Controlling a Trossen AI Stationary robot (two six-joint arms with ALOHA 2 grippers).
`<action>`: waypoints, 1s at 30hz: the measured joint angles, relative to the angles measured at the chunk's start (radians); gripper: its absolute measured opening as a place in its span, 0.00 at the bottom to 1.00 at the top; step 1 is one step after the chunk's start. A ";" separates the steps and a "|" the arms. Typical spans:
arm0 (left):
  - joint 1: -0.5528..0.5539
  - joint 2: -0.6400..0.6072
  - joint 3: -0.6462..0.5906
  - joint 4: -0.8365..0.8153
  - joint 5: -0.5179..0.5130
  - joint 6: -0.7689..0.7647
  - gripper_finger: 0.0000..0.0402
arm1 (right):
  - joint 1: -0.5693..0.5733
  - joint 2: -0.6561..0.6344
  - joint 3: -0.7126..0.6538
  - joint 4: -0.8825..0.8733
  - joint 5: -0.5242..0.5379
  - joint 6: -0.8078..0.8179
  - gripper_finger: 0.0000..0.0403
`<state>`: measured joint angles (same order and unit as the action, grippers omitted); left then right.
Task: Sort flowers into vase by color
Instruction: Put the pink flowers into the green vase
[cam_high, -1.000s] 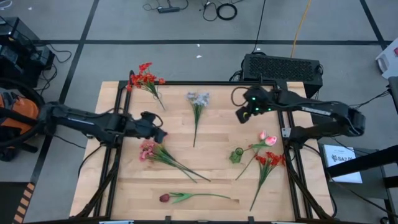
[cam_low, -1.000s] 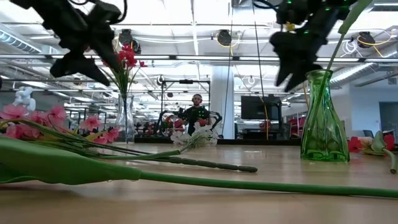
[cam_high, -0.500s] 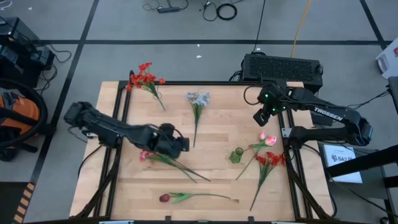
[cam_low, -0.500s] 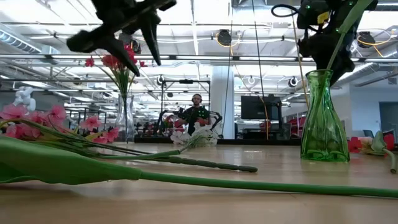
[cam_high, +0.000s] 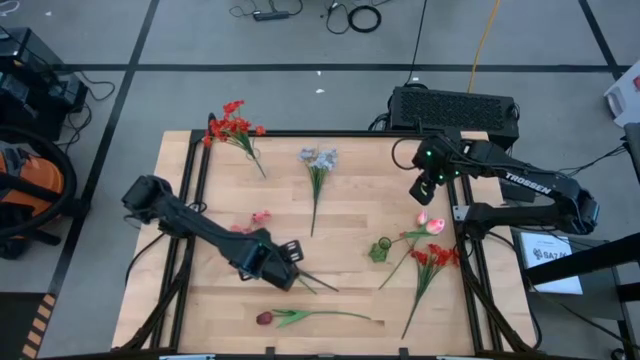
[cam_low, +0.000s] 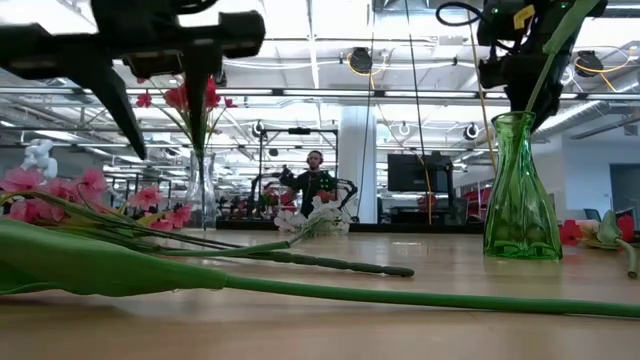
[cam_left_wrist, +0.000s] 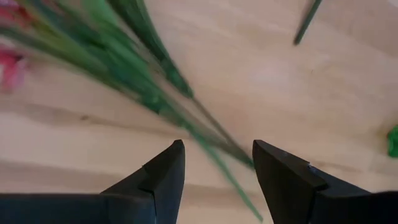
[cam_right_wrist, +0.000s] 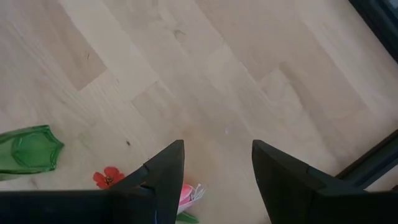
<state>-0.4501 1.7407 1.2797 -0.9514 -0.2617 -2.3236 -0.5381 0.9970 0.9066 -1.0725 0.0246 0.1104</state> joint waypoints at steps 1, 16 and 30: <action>0.005 0.006 0.000 0.000 -0.002 0.000 0.48 | 0.000 0.000 0.000 0.006 0.000 0.000 0.45; 0.051 0.110 -0.011 0.053 0.023 -0.025 0.48 | 0.000 0.001 0.000 0.030 0.000 -0.003 0.45; 0.103 0.137 -0.012 0.107 0.106 -0.029 0.48 | 0.000 0.001 0.000 0.029 0.000 -0.019 0.45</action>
<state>-0.3470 1.8778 1.2678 -0.8442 -0.1553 -2.3527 -0.5381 0.9981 0.9066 -1.0435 0.0250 0.0918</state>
